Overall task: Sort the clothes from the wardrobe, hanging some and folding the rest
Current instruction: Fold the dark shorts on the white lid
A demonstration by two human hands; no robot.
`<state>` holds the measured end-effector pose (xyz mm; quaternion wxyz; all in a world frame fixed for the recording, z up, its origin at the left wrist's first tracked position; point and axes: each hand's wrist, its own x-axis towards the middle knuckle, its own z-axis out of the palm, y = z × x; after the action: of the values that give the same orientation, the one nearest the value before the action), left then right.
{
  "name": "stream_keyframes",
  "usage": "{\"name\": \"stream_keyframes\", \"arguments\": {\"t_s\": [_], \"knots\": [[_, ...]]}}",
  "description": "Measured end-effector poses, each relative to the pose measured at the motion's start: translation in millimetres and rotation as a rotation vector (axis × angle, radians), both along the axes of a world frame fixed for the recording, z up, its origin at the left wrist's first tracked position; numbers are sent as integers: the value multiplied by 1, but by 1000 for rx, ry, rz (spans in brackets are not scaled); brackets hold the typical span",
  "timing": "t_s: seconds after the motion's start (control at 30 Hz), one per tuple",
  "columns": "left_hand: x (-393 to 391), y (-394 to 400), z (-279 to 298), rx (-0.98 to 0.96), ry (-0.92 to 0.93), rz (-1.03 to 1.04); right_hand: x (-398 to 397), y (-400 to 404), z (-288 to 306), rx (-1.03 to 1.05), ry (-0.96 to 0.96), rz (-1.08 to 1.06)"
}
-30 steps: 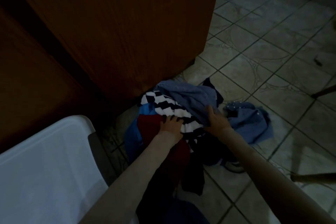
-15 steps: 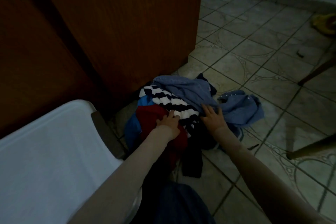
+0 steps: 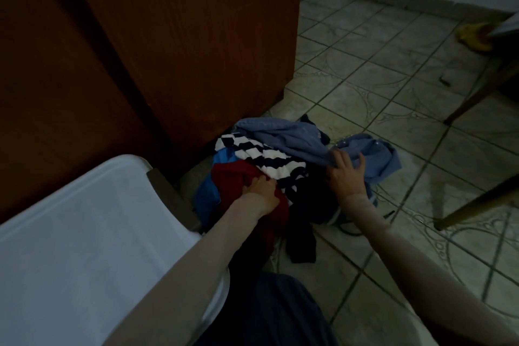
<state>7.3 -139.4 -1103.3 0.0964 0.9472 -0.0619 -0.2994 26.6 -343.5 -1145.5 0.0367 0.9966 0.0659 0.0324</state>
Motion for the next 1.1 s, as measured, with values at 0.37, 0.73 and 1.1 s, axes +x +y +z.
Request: {"name": "stream_keyframes", "arguments": {"t_s": [0.37, 0.73, 1.1], "knots": [[-13, -6, 50, -498, -162, 171, 9, 20, 111, 487, -130, -128], [-40, 28, 158, -690, -745, 175, -3, 70, 233, 959, -100, -195], [-70, 86, 260, -512, -920, 605, -77, 104, 284, 1251, 398, 183]]}}
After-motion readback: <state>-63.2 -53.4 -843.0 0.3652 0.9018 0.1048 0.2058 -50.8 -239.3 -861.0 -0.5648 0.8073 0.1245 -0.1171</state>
